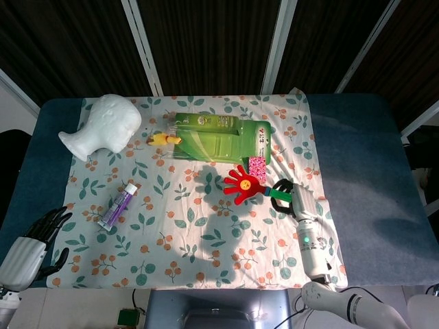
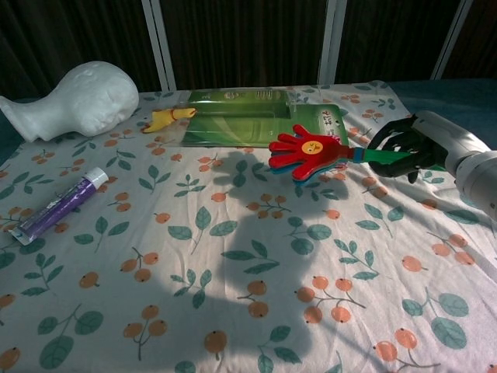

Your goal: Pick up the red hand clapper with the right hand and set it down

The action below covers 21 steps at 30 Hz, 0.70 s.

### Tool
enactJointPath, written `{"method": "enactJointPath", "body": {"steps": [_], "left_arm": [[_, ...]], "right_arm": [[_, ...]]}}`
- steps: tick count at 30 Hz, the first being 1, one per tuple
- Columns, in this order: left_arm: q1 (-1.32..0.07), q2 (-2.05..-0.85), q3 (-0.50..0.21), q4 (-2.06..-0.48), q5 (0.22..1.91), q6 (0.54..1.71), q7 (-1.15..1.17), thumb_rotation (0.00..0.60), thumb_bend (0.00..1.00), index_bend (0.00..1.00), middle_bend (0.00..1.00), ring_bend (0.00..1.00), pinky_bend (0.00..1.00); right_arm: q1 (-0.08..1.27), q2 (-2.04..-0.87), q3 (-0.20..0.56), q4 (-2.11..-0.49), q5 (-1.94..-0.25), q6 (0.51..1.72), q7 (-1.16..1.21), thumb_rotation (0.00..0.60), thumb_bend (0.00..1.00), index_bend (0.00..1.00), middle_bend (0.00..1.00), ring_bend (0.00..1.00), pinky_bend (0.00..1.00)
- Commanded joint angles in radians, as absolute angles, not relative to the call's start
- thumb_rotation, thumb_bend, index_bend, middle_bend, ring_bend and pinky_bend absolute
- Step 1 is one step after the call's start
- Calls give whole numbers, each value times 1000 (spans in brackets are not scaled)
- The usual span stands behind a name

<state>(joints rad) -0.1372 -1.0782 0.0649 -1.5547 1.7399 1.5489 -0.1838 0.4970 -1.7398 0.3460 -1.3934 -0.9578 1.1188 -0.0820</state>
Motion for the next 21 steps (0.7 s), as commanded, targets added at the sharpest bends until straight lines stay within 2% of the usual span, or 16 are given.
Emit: {"method": "enactJointPath", "body": {"steps": [1, 5, 11, 17, 21], "left_arm": [[-137, -1079, 65, -1555, 1740, 1549, -183, 600, 492, 0, 0, 0, 173], [-137, -1079, 65, -1555, 1740, 1548, -180, 600, 492, 0, 0, 0, 173], [-137, -1080, 64, -1555, 1739, 1549, -178, 600, 491, 0, 0, 0, 172], [-137, -1081, 63, -1555, 1738, 1549, -177, 600, 492, 0, 0, 0, 172], [-137, -1081, 64, -1556, 1737, 1548, -176, 600, 493, 0, 0, 0, 172]], "right_arm": [[494, -1739, 347, -1393, -969, 1120, -62, 600, 580, 963, 692, 639, 785], [488, -1737, 343, -1386, -997, 1109, -2, 600, 585, 1000, 749, 715, 823], [475, -1723, 317, -1367, -1106, 1053, 213, 600, 584, 1000, 800, 763, 861], [468, -1705, 264, -1354, -1329, 1065, 545, 600, 584, 1000, 826, 787, 877], [471, -1671, 228, -1371, -1496, 1138, 794, 600, 585, 1000, 827, 788, 888]]}}
